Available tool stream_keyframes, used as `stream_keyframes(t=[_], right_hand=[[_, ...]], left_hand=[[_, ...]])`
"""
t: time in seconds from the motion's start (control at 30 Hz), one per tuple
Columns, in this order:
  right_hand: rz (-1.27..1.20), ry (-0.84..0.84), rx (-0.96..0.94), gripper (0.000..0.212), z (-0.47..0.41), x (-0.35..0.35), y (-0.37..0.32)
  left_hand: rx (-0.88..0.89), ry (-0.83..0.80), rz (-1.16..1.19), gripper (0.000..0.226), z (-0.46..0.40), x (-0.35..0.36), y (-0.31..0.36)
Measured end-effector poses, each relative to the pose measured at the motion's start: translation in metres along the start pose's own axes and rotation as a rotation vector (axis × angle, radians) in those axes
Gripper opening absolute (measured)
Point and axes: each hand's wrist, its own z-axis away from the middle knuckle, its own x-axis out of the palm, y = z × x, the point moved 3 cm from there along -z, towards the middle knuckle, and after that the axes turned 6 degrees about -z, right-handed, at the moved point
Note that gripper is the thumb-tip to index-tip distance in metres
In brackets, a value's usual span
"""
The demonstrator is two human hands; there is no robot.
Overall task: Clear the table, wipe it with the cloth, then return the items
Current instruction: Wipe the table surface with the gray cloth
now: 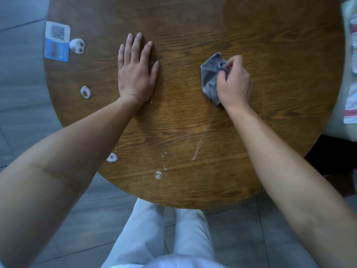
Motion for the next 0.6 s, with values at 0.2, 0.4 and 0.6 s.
stream_keyframes(t=[0.2,0.4,0.6], right_hand=[[0.082,-0.119,-0.114,0.020,0.049,0.032,-0.016],[0.017,-0.353,-0.247,0.023,0.210,0.046,-0.022],[0.055,-0.155,-0.120,0.021,0.120,0.015,0.012]], left_hand=[[0.000,0.012,-0.003,0.059,0.000,0.000,0.000],[0.000,0.023,0.001,0.058,-0.002,-0.001,0.000],[-0.001,0.019,-0.006,0.059,0.001,-0.001,0.001]])
